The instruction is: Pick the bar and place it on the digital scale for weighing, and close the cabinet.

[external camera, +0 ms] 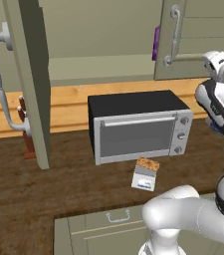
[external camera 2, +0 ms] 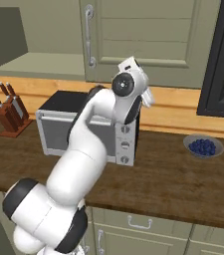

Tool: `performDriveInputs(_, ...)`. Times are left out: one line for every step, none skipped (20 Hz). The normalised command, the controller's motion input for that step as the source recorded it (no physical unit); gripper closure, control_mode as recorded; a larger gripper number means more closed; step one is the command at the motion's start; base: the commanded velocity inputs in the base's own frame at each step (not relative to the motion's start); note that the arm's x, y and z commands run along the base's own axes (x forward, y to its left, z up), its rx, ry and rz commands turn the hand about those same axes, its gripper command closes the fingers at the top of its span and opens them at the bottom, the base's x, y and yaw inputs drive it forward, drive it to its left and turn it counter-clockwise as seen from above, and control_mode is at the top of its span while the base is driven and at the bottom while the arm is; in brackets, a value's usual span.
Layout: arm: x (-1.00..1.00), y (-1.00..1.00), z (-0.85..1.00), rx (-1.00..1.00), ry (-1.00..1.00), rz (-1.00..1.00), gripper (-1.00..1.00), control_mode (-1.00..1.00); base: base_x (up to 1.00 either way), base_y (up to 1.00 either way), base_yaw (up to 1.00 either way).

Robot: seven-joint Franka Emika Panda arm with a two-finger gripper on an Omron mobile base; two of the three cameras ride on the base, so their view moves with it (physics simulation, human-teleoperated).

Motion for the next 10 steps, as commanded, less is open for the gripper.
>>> performDriveInputs(1.0,-0.22,-0.61,0.0,-0.52,0.01,-1.0,-1.0,0.0,0.0,0.0)
performDriveInputs(1.0,-0.2,-0.48,0.0,-0.47,0.05,-1.0,-1.0,0.0,0.0,0.0)
performDriveInputs(1.0,-0.15,-0.43,0.0,-0.42,0.08,-1.0,-1.0,0.0,0.0,0.0)
performDriveInputs(1.0,-0.14,-0.42,0.0,-0.38,0.09,-1.0,-1.0,0.0,0.0,0.0)
performDriveInputs(1.0,-0.13,-0.41,0.0,-0.33,0.09,-1.0,-1.0,0.0,0.0,0.0)
performDriveInputs(1.0,-0.14,-0.26,0.0,-0.29,0.08,-1.0,-1.0,0.0,0.0,0.0)
performDriveInputs(1.0,-0.16,-0.16,0.01,-0.24,0.08,-1.0,-1.0,0.0,0.0,0.0)
performDriveInputs(1.0,-0.2,-0.12,0.01,-0.23,0.08,-1.0,-1.0,0.0,0.0,0.0)
performDriveInputs(1.0,-0.32,0.0,0.0,-0.17,0.09,-1.0,-1.0,0.0,0.0,0.0)
performDriveInputs(0.57,-0.31,0.0,-0.01,-0.04,0.01,-1.0,-1.0,0.0,0.0,0.0)
